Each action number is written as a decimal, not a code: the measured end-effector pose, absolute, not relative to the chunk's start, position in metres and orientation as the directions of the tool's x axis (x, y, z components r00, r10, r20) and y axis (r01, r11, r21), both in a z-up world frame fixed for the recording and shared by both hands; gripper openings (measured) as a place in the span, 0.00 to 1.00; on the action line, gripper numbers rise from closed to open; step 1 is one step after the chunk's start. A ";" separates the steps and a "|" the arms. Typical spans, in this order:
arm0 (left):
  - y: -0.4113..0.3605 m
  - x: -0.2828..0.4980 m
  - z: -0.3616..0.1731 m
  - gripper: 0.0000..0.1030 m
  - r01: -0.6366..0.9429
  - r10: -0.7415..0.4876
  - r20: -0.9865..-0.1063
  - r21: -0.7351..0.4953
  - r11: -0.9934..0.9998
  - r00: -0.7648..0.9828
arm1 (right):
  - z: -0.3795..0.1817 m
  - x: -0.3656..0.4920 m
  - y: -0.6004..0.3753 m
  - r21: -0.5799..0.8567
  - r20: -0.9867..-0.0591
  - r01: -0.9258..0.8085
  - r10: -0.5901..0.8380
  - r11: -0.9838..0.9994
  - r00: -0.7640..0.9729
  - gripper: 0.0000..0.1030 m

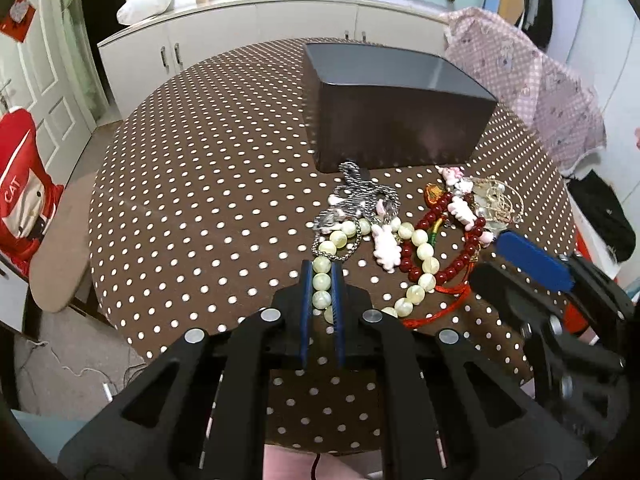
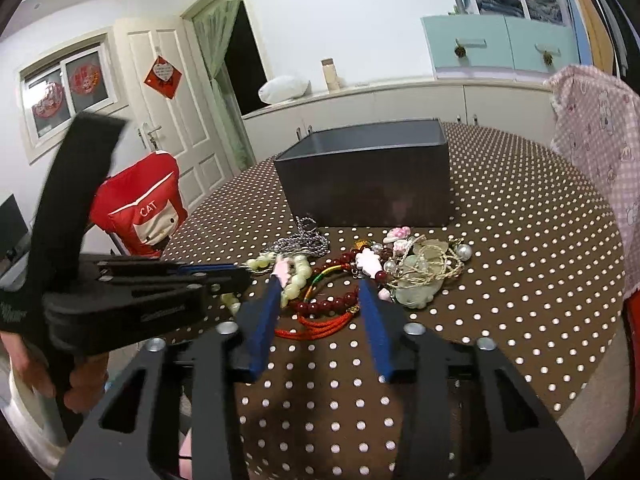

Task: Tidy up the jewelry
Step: 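Grasp the cream pearl bracelet with the left tool while the right tool grasps the red bead bracelet, then lift both bracelets and carry them over the open tin box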

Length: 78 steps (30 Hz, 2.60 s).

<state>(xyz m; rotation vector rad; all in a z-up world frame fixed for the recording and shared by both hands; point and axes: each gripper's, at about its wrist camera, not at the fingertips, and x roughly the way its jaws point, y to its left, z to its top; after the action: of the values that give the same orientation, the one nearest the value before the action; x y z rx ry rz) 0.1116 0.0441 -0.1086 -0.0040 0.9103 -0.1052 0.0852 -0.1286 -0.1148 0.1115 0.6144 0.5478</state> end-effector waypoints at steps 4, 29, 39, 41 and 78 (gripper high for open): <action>0.057 0.098 -0.106 0.09 0.077 -0.103 -0.758 -0.069 0.995 0.644 | -0.119 0.099 -0.131 0.269 -0.558 -0.381 0.466 0.884 0.686 0.26; 0.072 0.077 -0.070 0.09 0.182 -0.241 -0.542 -0.162 0.970 0.805 | -0.096 0.109 -0.132 0.172 -0.542 -0.284 0.331 0.943 0.772 0.06; 0.072 0.082 -0.047 0.09 0.195 -0.247 -0.472 -0.155 0.968 0.846 | -0.059 0.109 -0.140 0.159 -0.459 -0.302 0.341 0.940 0.821 0.06; 0.070 0.084 -0.040 0.09 0.198 -0.247 -0.458 -0.152 0.968 0.854 | -0.050 0.110 -0.142 0.151 -0.439 -0.306 0.341 0.940 0.831 0.06; 0.039 0.187 -0.037 0.10 0.192 -0.256 -0.556 -0.172 0.966 0.791 | -0.033 0.187 -0.138 0.156 -0.487 -0.401 0.423 0.903 0.764 0.08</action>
<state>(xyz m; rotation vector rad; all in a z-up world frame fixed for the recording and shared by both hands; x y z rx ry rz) 0.1871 0.0387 -0.0373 -0.1083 0.6137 -0.2412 0.1870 -0.1384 -0.0325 0.0432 0.5399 0.4483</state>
